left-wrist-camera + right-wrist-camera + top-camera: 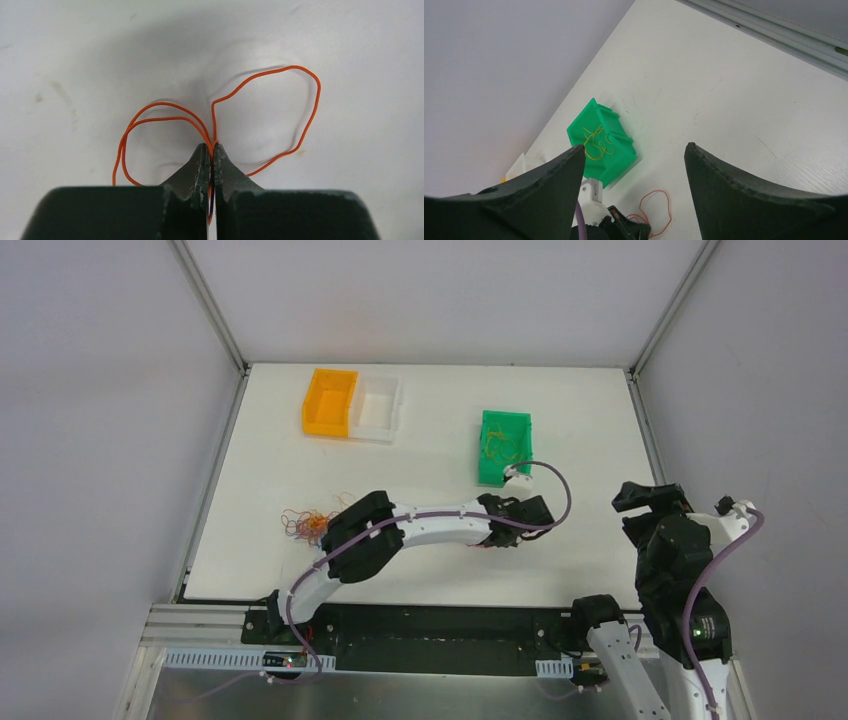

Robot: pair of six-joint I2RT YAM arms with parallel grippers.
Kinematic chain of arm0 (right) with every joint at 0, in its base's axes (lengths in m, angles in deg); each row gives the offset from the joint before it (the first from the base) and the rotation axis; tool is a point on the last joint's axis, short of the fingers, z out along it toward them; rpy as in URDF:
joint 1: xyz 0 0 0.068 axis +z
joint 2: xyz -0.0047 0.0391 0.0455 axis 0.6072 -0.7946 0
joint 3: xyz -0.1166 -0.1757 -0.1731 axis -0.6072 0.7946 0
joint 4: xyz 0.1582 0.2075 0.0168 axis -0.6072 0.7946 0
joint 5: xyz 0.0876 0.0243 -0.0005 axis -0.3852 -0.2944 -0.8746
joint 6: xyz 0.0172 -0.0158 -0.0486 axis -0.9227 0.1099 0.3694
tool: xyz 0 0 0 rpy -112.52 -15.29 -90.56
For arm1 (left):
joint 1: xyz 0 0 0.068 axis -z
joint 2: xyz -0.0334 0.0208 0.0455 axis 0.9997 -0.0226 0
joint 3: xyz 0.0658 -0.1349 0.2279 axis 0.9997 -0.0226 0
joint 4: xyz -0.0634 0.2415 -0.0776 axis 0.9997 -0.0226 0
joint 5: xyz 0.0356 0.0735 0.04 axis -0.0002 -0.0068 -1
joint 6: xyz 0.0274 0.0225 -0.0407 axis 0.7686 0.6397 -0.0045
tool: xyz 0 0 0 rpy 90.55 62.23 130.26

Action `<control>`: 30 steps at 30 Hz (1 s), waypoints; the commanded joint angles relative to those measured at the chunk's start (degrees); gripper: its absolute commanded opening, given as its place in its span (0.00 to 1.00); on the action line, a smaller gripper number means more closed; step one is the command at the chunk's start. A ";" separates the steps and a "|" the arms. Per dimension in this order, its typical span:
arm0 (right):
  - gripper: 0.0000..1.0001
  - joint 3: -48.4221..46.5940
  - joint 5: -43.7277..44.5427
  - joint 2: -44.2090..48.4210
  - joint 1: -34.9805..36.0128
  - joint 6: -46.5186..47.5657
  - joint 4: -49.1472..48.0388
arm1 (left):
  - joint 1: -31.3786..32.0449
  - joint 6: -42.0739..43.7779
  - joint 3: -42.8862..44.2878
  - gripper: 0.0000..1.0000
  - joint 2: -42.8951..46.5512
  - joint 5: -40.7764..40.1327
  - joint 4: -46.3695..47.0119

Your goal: Untangle the cables

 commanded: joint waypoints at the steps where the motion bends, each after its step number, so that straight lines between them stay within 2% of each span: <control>1: 0.76 2.22 -4.96 -1.89 0.25 1.31 -3.53 | -3.45 4.53 -10.53 0.00 10.75 4.24 -8.28; 9: 0.76 9.62 -16.44 -2.29 0.24 0.33 -6.72 | -13.35 10.27 -26.86 0.00 35.50 9.91 -8.39; 12: 0.76 14.67 -26.59 -1.65 0.25 0.62 -11.23 | -17.68 11.78 -30.90 0.00 43.43 10.04 -8.38; 15: 0.76 21.80 -40.27 -1.38 0.23 0.92 -19.78 | -22.77 13.07 -33.19 0.00 48.24 9.04 -8.30; 17: 0.78 25.33 -45.10 -2.47 0.24 0.04 -23.97 | -26.05 14.43 -33.24 0.00 49.41 8.65 -8.28; 21: 0.83 29.10 -49.20 -7.11 0.37 0.53 -29.36 | -33.68 15.44 -31.79 0.00 49.13 9.33 -6.05; 26: 0.83 30.06 -51.51 -8.25 0.46 2.03 -32.32 | -40.86 17.40 -27.22 0.00 44.08 8.47 -1.33; 28: 0.83 29.72 -51.05 -7.95 0.43 2.77 -32.20 | -44.11 18.16 -24.39 0.00 41.26 10.25 0.77; 30: 0.84 29.29 -50.80 -7.79 0.42 3.65 -31.98 | -47.15 19.59 -22.02 0.00 38.83 15.34 4.83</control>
